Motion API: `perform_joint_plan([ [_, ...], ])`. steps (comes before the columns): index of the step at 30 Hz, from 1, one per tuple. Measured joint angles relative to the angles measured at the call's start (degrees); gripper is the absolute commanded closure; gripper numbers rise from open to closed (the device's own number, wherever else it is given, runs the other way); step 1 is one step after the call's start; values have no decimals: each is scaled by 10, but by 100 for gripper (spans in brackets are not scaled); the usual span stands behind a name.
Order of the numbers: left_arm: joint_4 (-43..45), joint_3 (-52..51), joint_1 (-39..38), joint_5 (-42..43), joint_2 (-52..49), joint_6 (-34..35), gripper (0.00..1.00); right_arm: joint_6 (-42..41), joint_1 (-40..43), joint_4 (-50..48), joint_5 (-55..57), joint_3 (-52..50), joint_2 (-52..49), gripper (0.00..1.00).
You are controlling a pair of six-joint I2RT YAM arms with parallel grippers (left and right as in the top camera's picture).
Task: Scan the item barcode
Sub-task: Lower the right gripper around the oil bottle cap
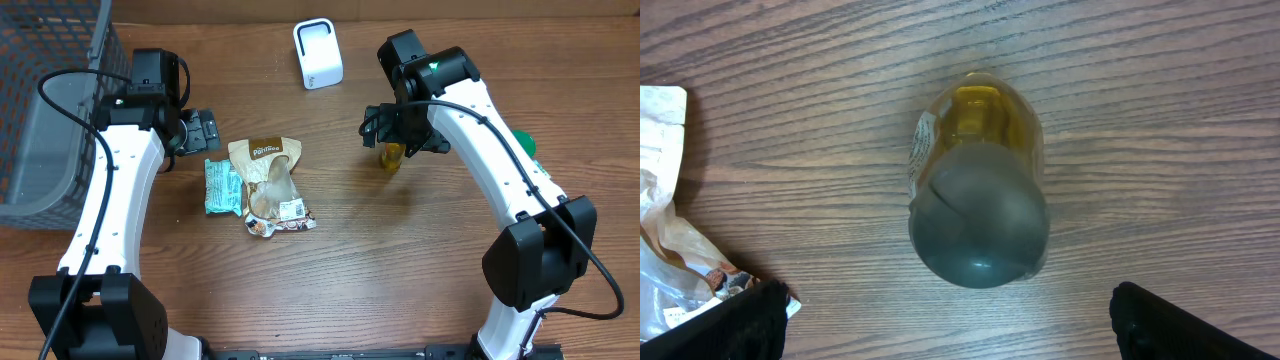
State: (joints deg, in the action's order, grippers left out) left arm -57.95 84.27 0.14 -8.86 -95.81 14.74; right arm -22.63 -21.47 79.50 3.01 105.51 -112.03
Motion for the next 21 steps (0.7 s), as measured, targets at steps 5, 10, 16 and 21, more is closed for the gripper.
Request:
perform_joint_plan([
  [5,0,0,0,0,0,0,0,0,0,0,0,0,0,0],
  [10,0,0,0,0,0,0,1,2,0,0,0,0,0,0],
  [16,0,0,0,0,0,0,0,2,0,0,0,0,0,0],
  [21,0,0,0,0,0,0,0,8,0,-4,0,0,0,0],
])
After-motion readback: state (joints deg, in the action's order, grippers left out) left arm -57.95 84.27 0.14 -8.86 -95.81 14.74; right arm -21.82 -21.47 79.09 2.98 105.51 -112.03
